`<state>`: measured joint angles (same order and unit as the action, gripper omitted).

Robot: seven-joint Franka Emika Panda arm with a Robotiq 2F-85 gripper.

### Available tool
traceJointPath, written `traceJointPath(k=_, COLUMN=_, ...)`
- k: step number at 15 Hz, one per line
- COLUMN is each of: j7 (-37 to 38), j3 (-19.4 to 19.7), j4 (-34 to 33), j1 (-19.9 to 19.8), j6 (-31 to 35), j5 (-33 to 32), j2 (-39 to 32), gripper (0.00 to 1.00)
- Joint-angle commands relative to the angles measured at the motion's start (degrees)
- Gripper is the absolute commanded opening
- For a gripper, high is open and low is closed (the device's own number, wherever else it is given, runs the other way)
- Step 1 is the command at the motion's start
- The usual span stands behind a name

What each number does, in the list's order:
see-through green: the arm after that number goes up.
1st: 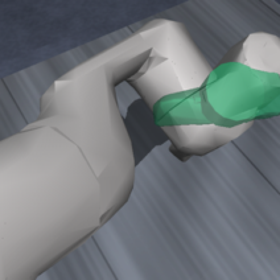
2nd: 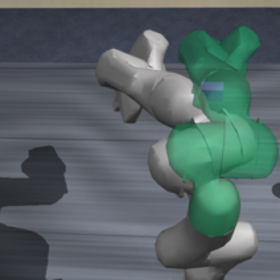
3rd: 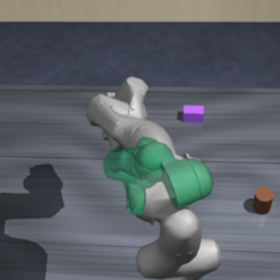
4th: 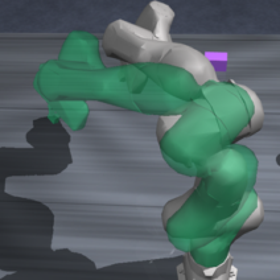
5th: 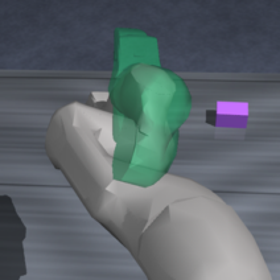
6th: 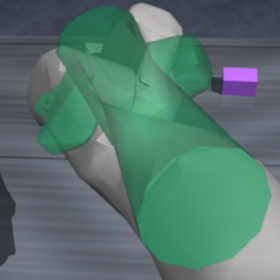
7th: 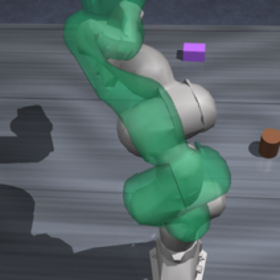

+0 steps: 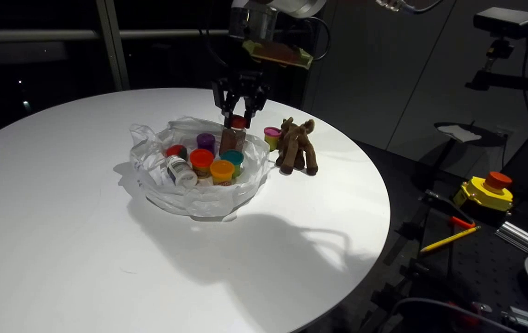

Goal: Put the objects on the table in the plastic

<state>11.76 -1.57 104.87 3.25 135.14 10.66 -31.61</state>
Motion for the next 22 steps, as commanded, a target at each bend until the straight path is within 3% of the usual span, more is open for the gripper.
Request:
traceJointPath(k=1, j7=0.68, j3=0.41, j4=-2.37, j1=0.85, j6=-1.11, j5=-1.56, j2=-1.89, gripper=0.24)
traceJointPath(k=2, j7=1.16, j3=0.70, j4=-3.03, j1=1.18, j6=-1.27, j5=-2.25, j2=-2.50, gripper=0.24)
traceJointPath(k=3, j7=1.54, j3=0.79, j4=-3.63, j1=1.40, j6=-1.21, j5=-2.61, j2=-2.88, gripper=0.74)
traceJointPath(k=5, j7=2.12, j3=0.88, j4=-4.48, j1=1.89, j6=-0.24, j5=-3.17, j2=-2.66, gripper=0.80)
traceJointPath(k=8, j7=3.49, j3=1.43, j4=-5.12, j1=2.85, j6=1.09, j5=-4.59, j2=-0.81, gripper=1.00)
traceJointPath(k=14, j7=13.59, j3=4.64, j4=-4.74, j1=2.65, j6=-2.91, j5=-4.11, j2=3.13, gripper=1.00)
traceJointPath(k=22, j7=14.70, j3=5.02, j4=-8.90, j1=-3.68, j6=-10.24, j5=3.11, j2=-5.32, gripper=1.00)
